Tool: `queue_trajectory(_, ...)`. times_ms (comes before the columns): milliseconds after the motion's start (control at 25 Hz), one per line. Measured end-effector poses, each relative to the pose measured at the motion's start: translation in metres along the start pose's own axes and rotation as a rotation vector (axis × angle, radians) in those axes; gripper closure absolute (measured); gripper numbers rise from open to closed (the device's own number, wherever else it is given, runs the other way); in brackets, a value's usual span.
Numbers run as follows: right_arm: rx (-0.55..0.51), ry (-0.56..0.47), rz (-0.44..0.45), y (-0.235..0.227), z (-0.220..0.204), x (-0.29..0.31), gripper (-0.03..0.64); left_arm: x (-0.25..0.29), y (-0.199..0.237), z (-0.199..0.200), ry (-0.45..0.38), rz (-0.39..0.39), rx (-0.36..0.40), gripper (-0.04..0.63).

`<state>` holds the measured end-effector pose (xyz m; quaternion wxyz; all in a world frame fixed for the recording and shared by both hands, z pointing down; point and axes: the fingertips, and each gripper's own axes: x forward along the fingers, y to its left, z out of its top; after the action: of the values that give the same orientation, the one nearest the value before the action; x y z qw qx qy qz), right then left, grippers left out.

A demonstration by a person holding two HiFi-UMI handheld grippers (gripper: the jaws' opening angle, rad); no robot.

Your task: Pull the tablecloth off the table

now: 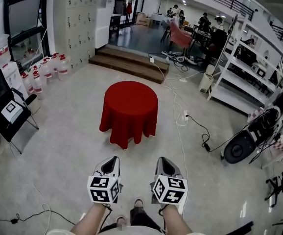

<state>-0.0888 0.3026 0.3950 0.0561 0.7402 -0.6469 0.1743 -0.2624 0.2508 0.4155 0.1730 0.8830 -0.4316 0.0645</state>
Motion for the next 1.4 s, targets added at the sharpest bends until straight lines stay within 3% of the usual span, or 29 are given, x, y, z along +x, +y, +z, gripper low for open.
queue_trajectory(680,-0.017,0.003,0.023,-0.007,0.015,0.049,0.592,0.043,0.007,0.013,-0.002,0.005,0.014,0.578)
queue_trajectory(1400,-0.013,0.005,0.086,-0.04,0.062,0.161,0.592,0.146,0.024,0.046,-0.007,0.067,0.018,0.578)
